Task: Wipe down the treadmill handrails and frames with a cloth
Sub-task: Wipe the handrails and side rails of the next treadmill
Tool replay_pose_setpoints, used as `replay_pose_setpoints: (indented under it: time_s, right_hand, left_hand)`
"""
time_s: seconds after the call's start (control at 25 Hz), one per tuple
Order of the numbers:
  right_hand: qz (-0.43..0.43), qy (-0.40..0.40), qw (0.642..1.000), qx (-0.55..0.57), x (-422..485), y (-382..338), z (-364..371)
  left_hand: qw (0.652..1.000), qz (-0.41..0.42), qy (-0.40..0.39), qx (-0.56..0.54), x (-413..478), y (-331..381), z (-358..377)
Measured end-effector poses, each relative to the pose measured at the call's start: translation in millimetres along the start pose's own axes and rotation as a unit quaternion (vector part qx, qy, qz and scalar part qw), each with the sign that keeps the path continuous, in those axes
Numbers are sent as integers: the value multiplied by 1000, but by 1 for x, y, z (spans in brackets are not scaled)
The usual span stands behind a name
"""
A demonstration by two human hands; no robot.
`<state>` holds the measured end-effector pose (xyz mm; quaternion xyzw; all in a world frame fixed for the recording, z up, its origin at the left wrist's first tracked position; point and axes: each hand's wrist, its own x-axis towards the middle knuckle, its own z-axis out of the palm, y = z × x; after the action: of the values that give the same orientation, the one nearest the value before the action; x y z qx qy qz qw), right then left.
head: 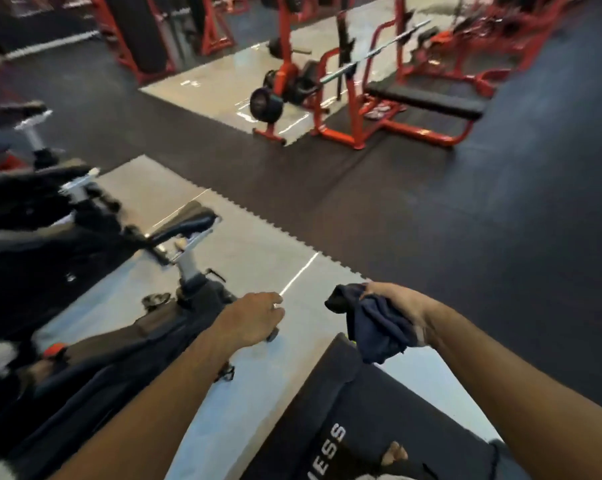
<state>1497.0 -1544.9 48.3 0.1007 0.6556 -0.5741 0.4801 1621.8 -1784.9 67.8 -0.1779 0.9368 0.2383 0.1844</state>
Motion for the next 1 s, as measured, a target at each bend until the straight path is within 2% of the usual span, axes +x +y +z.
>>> replay_pose_setpoints:
  time_s: [0.12, 0.32, 0.48, 0.6, 0.76, 0.84, 1.0]
  right_hand:
    - [25, 67, 997, 8, 12, -12, -87]
    - [27, 180, 979, -89, -2, -55, -213]
    - [-13, 244, 963, -109, 13, -80, -294]
    - [-25, 313, 941, -126, 29, -103, -351]
    - [16, 390, 906, -164, 41, -130, -440]
    - [20, 419, 898, -130, 41, -135, -485]
    - [13, 490, 871, 13, 45, -126, -579]
  left_hand:
    - [998, 60, -7, 26, 63, 89, 0]
    - [986, 145, -43, 68, 147, 229, 7]
    - [971, 191, -83, 120, 216, 312, 5]
    - [958, 227, -90, 149, 281, 369, 3]
    - [930, 300, -115, 180, 371, 467, 12]
    - [906, 341, -140, 207, 407, 520, 23]
    - [865, 408, -163, 242, 464, 629, 64]
